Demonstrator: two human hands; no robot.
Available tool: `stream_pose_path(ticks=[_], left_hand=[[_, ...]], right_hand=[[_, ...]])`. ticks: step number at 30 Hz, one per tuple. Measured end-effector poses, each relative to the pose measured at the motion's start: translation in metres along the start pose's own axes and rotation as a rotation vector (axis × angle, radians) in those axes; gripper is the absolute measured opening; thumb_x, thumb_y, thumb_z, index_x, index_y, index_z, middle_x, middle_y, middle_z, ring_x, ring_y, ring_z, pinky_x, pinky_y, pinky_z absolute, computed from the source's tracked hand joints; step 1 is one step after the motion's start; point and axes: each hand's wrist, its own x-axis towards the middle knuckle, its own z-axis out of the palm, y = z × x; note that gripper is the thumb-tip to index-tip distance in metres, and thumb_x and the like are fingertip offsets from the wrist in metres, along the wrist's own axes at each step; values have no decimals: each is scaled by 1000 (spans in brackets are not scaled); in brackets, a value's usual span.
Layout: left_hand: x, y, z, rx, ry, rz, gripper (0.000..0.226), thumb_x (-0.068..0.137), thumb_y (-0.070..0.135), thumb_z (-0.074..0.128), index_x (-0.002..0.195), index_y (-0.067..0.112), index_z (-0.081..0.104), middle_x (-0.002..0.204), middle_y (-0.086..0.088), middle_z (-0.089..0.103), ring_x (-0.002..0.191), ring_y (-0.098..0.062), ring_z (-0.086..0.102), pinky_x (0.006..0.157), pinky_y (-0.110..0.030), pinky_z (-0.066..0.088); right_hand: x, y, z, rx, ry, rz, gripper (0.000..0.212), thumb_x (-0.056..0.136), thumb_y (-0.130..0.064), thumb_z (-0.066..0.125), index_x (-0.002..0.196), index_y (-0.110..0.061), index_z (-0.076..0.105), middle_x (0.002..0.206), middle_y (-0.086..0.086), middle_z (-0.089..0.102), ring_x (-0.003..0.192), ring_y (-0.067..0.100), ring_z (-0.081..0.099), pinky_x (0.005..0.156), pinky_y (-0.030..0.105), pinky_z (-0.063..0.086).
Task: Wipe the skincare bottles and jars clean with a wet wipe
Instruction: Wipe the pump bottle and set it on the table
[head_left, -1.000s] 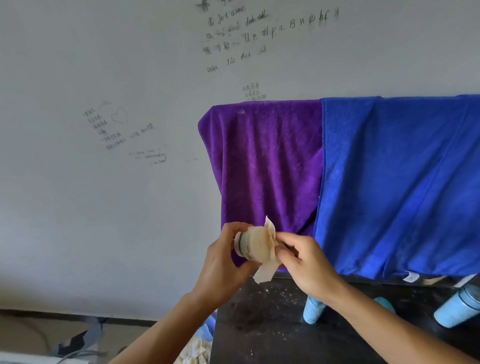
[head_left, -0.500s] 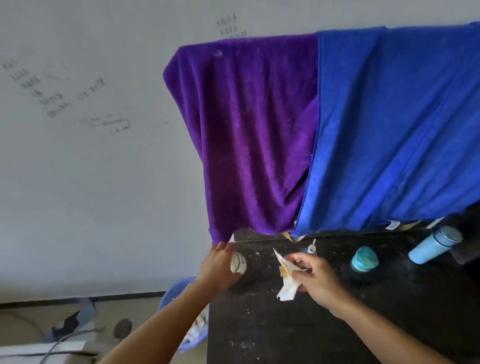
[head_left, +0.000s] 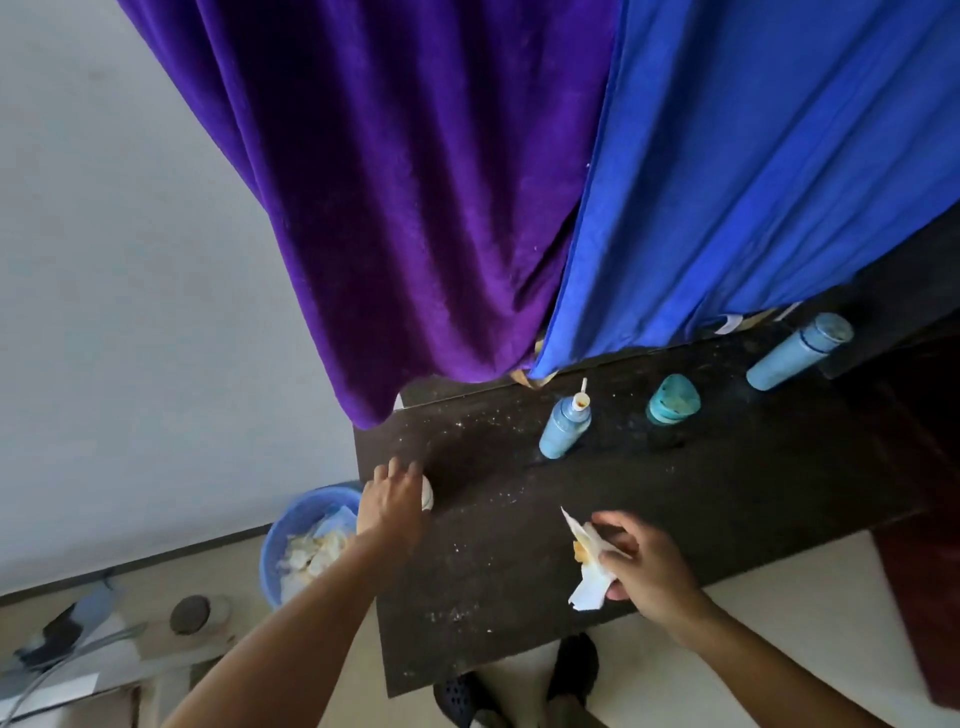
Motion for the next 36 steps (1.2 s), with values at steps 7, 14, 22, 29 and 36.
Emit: stream_pose_path(ticks=[7,14,22,29,36], left_hand=[[5,52,-20,-129,103,72,70,84,32,63,145,21,30,138,-7,38,126,-28,37,103,-37,34],[30,139,-23,-603,90,3,72,66,34,82,128,15,49,123,-6,53,114,-26,51,93,-37,45],[47,203,0,-964,298,-382,46,61,32,86,97,13,64,90,-4,72,87,-25,66,78,-35,52],[9,253,-19,-813,540,-303,36,70,31,82,94,13,64,85,1,67,76,-17,59,65,-24,38],[-36,299,-73,-519,699,-139,40,69,41,78,89,11,61,82,-2,65,73,-29,63,62,-38,49]], right_hand=[[7,-7,-32,81,77,1,33,84,5,55,85,-26,66,84,-3,68,75,14,66,59,33,58],[23,11,-79,140,11,2,35,85,7,56,79,-26,66,82,1,70,77,15,67,57,27,57],[65,55,-162,152,-115,15,26,86,5,55,98,-16,67,93,7,72,86,20,68,58,26,55],[91,33,-229,165,-172,-209,34,87,7,55,96,-23,69,101,6,70,83,12,67,62,22,57],[40,-56,-234,-40,82,-1200,19,89,-18,59,98,-9,73,106,-3,66,99,2,61,89,15,47]])
